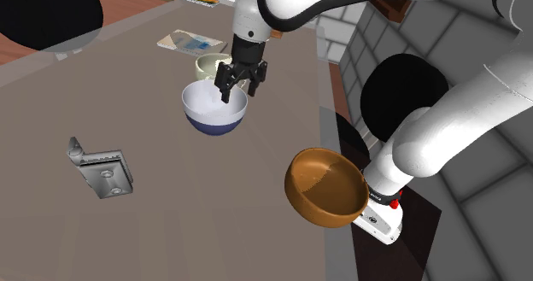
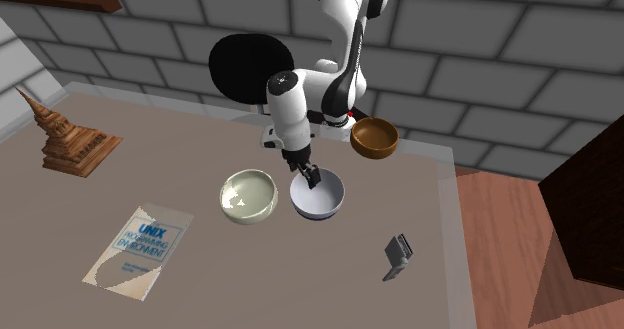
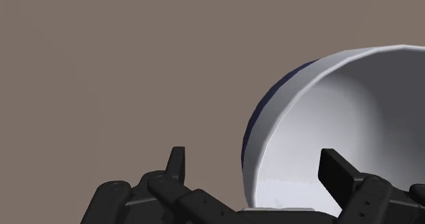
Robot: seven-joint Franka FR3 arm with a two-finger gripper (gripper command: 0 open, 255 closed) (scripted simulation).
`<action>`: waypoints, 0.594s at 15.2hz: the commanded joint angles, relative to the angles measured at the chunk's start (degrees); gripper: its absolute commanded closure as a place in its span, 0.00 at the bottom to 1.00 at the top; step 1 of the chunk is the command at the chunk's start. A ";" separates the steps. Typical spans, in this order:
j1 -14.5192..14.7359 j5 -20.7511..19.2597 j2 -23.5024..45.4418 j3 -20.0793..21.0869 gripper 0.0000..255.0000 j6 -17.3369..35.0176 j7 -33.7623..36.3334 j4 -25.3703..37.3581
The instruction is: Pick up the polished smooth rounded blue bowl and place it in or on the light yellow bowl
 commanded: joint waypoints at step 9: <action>0.00 0.00 0.01 0.01 1.00 0.04 0.00 -0.03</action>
